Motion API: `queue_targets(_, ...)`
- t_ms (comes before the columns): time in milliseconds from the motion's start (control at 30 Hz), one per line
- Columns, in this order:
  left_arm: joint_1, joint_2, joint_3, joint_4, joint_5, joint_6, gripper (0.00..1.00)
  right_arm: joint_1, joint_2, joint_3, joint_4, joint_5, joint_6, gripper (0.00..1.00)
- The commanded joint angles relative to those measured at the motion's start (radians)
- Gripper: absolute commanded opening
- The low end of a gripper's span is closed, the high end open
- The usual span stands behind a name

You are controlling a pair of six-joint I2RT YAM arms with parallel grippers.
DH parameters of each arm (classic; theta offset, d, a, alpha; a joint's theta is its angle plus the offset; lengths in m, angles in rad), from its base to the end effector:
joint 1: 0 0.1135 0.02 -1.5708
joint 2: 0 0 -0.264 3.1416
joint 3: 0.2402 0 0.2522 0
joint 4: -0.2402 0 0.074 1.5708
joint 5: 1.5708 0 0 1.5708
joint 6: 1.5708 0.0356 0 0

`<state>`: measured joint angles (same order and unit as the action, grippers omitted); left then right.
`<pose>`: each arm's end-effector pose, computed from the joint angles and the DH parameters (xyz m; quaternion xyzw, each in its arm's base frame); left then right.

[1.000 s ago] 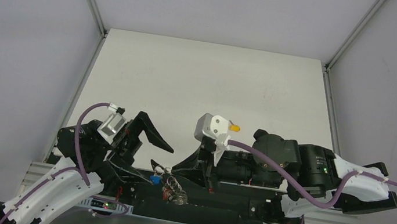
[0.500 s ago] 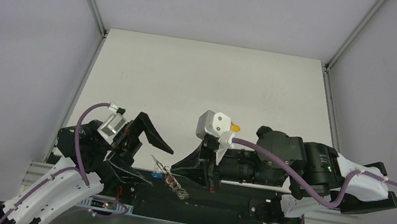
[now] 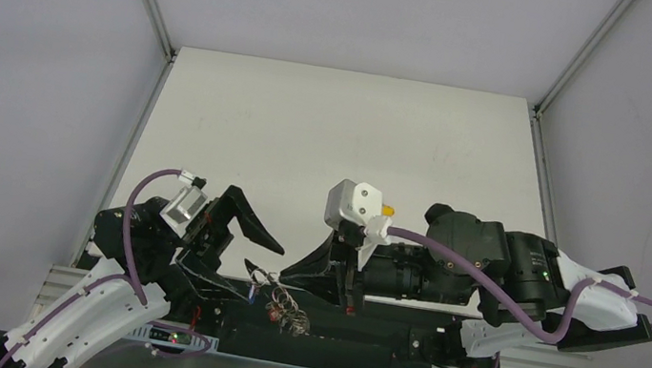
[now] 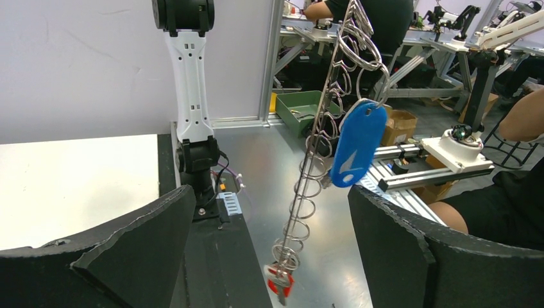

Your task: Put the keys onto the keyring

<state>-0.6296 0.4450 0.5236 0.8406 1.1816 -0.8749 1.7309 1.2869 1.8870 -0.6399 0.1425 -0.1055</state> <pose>0.0406 -0.0704 0.3758 0.4912 0.3284 -0.6678 0.4527 -0.0306 0.2214 0.5504 -0.5415 0.4759 0.4666 0.5125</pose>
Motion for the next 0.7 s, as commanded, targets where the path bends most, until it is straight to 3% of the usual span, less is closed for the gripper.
queue_targets(0,-0.012,0.004,-0.005,0.049,0.026,-0.003,0.89,-0.004,-0.010,0.056,0.076,-0.011,-0.018,0.00)
queue_targets(100,-0.013,0.006,-0.004,0.048,0.028,-0.003,0.83,-0.004,-0.002,0.064,0.077,-0.017,-0.022,0.00)
queue_targets(267,-0.013,0.018,0.001,0.051,0.032,-0.004,0.64,-0.003,0.012,0.076,0.076,-0.026,-0.026,0.00)
queue_targets(433,-0.015,0.030,0.004,0.072,0.031,-0.009,0.19,-0.004,0.019,0.080,0.075,-0.026,-0.026,0.00)
queue_targets(533,-0.016,0.022,0.001,0.086,0.031,-0.015,0.00,-0.006,0.016,0.069,0.070,-0.001,-0.026,0.00)
queue_targets(667,-0.021,0.003,0.001,0.087,0.048,-0.016,0.00,-0.016,-0.012,0.021,0.057,0.026,-0.016,0.00)
